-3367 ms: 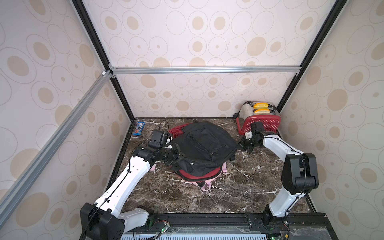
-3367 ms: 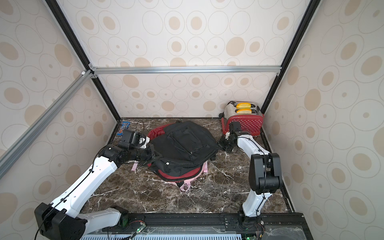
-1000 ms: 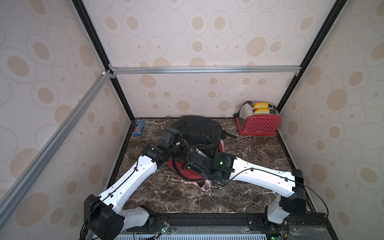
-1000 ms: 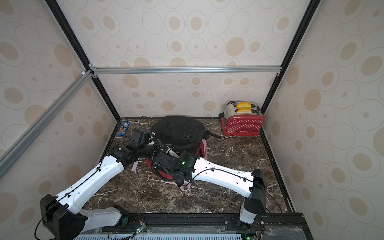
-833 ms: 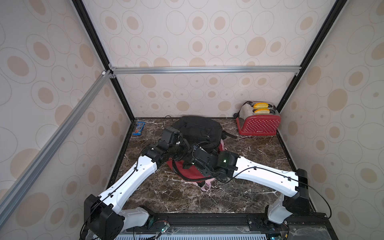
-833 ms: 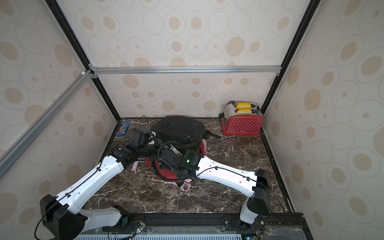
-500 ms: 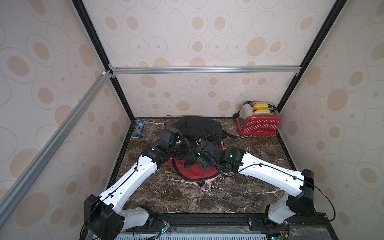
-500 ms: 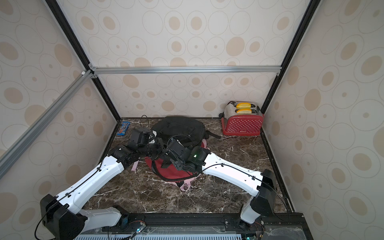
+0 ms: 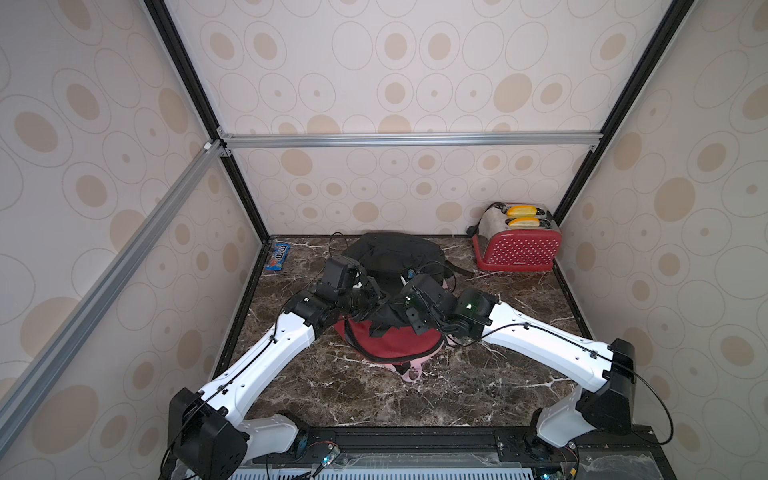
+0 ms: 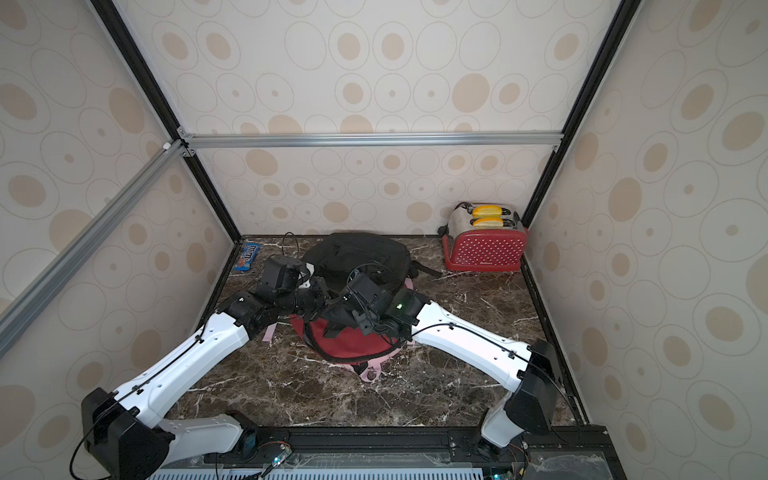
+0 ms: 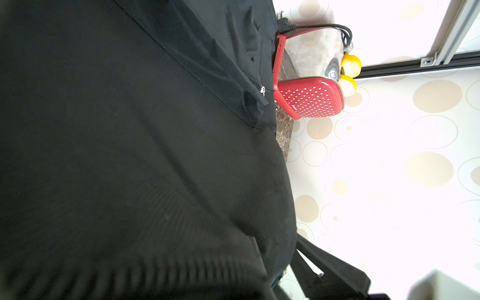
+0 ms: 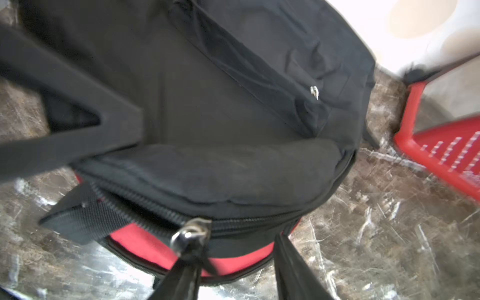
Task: Zip up the backpack
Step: Zip the zipper on the backpack.
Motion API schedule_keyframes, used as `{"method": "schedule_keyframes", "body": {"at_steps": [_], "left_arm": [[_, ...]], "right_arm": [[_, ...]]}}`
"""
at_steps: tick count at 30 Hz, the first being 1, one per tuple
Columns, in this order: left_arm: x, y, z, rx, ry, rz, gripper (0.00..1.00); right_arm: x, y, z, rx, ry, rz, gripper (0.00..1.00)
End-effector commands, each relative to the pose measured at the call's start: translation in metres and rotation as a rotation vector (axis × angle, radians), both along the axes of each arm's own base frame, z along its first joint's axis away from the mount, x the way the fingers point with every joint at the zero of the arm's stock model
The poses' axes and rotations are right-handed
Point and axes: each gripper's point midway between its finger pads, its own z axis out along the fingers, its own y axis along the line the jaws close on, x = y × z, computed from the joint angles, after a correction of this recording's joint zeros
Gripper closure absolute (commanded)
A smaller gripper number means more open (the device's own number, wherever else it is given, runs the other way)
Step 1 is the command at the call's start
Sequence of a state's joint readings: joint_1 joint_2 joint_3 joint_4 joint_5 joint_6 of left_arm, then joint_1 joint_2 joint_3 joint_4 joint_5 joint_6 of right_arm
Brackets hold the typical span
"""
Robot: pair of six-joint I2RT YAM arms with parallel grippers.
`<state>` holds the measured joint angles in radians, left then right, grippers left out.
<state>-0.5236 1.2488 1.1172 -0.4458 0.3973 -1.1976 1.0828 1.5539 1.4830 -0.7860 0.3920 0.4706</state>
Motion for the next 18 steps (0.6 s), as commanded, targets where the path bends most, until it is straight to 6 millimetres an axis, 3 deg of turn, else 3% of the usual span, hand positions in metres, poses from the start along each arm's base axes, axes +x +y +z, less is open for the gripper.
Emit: {"method": "schedule_keyframes", "body": {"at_steps": [1, 7, 12, 13, 16, 18], "left_arm": [[-0.003, -0.008, 0.029, -0.070, -0.073, -0.033, 1.00], [-0.001, -0.010, 0.030, -0.069, -0.081, -0.041, 1.00], [0.000, -0.011, 0.030, -0.066, -0.083, -0.046, 1.00], [0.000, -0.011, 0.030, -0.065, -0.082, -0.047, 1.00], [0.000, -0.012, 0.029, -0.065, -0.080, -0.048, 1.00], [0.001, -0.011, 0.028, -0.061, -0.079, -0.047, 1.00]], "right_arm": [[-0.005, -0.006, 0.008, 0.020, 0.057, 0.018, 0.65], [-0.031, -0.012, 0.007, 0.065, 0.191, 0.086, 0.68], [-0.050, -0.014, 0.015, 0.127, 0.281, 0.135, 0.77], [-0.053, -0.014, 0.017, 0.135, 0.297, 0.145, 0.75], [-0.058, -0.019, 0.025, 0.121, 0.324, 0.145, 0.50], [-0.058, -0.023, 0.031, 0.105, 0.315, 0.134, 0.42]]}}
